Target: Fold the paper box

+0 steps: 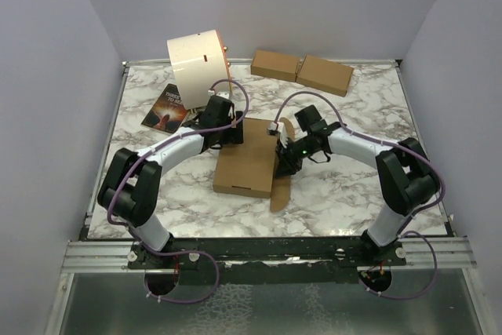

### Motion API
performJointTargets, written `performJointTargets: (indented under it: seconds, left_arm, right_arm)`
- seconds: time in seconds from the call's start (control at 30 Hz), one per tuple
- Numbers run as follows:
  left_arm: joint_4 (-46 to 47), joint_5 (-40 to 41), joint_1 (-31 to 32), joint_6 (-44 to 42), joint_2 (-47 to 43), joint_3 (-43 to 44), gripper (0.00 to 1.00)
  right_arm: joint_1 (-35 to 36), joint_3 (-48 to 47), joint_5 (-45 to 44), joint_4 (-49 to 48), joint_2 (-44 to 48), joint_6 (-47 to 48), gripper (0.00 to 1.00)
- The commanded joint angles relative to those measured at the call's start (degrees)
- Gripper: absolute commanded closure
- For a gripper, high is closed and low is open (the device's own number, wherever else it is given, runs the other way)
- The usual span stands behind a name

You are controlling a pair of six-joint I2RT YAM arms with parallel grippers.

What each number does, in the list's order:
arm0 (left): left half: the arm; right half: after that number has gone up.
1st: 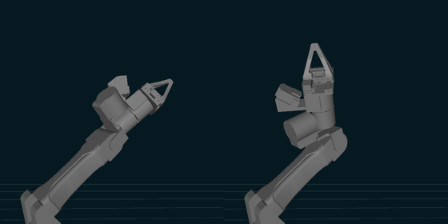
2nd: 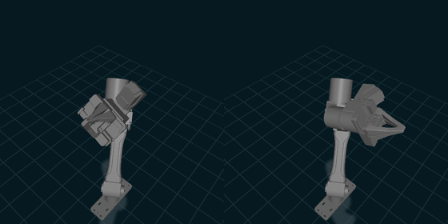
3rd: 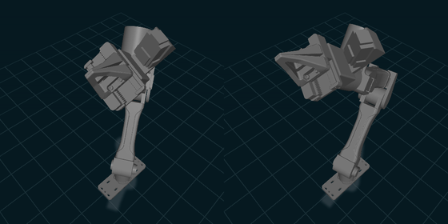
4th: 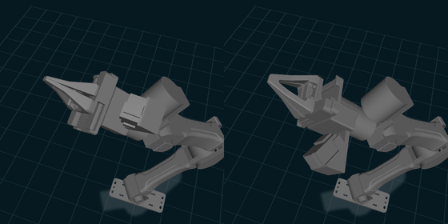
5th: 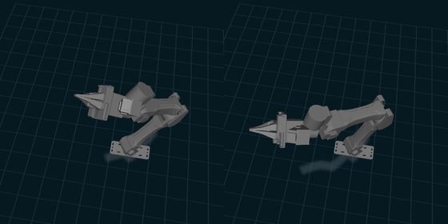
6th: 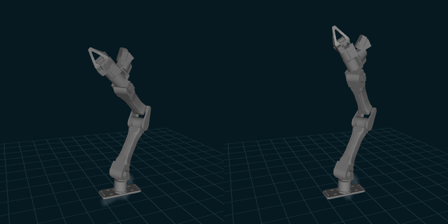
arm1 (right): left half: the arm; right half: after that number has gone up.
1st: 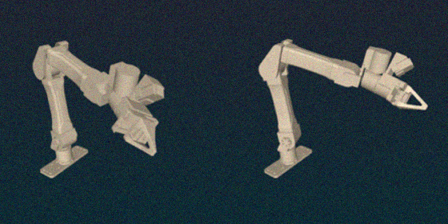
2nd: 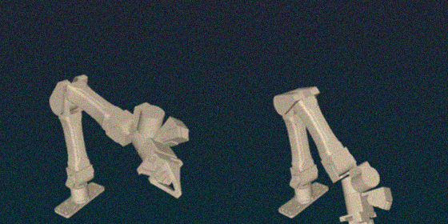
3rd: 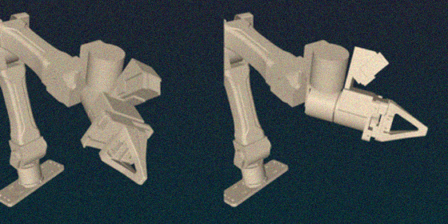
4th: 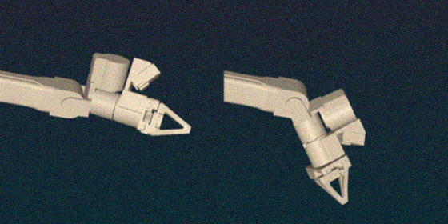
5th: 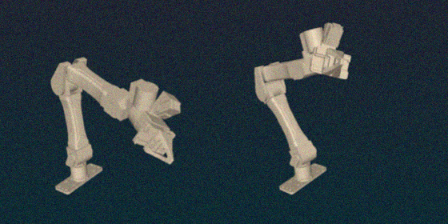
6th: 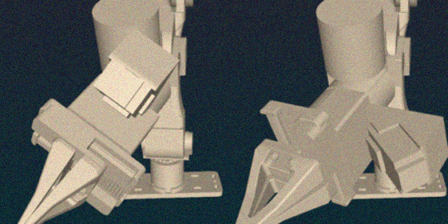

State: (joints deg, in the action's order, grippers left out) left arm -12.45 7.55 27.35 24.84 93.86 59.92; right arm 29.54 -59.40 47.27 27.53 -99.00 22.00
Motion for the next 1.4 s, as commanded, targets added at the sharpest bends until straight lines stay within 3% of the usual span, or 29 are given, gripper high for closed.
performJointTargets:
  seconds: [0.0, 0.2, 0.43, 0.5, 0.57, 0.6, 0.67, 0.77, 0.9, 0.97, 1.17, 1.37]
  left_arm:
    - [-5.1, 6.9, -0.4, -2.7, -4.4, 1.0, 0.06]
    - [-4.3, 6.8, -0.4, -4.5, -14.7, -2.3, 0.06]
    - [8.4, -8.6, -0.5, 0.1, -29.4, -15.8, 0.07]
    - [14.3, -12.3, -0.5, 2.5, -33.3, -20.9, 0.07]
    - [19.0, -13.9, -0.5, 3.7, -36.0, -25.0, 0.07]
    - [20.5, -14.1, -0.5, 3.9, -36.9, -26.4, 0.07]
    - [21.4, -13.6, -0.5, 5.2, -37.8, -28.0, 0.07]
    - [21.1, -14.0, -0.5, 7.1, -39.3, -29.5, 0.07]
    - [21.1, -14.7, -0.5, 9.2, -44.4, -33.2, 0.09]
    - [21.1, -14.9, -0.4, 10.5, -46.6, -34.3, 0.10]
    - [25.3, -18.0, -0.4, 16.1, -46.1, -35.4, 0.14]
    - [30.5, -21.6, -0.2, 19.0, -39.2, -35.5, 0.17]
  right_arm:
    - [-2.4, 0.0, -1.5, 1.1, 5.5, 2.9, 0.77]
    - [-9.2, 1.2, 5.7, -0.1, 12.0, 5.3, 0.66]
    - [-13.0, 2.8, 14.2, -6.7, 18.2, 5.3, 0.56]
    - [-13.1, 5.4, 13.3, -13.8, 21.0, 2.6, 0.44]
    - [-13.2, 8.3, 10.8, -22.6, 22.4, -1.7, 0.10]
    - [-13.3, 9.0, 11.3, -25.5, 22.0, -3.6, 0.05]
    - [-13.5, 5.7, 17.0, -22.0, 18.8, -3.3, 0.04]
    - [-13.2, 1.3, 28.9, -7.6, 15.5, 9.1, 0.09]
    - [-12.4, 8.6, 30.2, 11.2, 22.9, 51.2, 0.02]
    - [-12.2, 14.1, 27.3, 14.3, 26.9, 64.5, 0.00]
    - [-6.3, 23.3, 17.2, 6.2, 30.1, 66.7, 0.01]
    - [4.2, 28.7, 4.0, -5.7, 29.1, 63.0, 0.14]
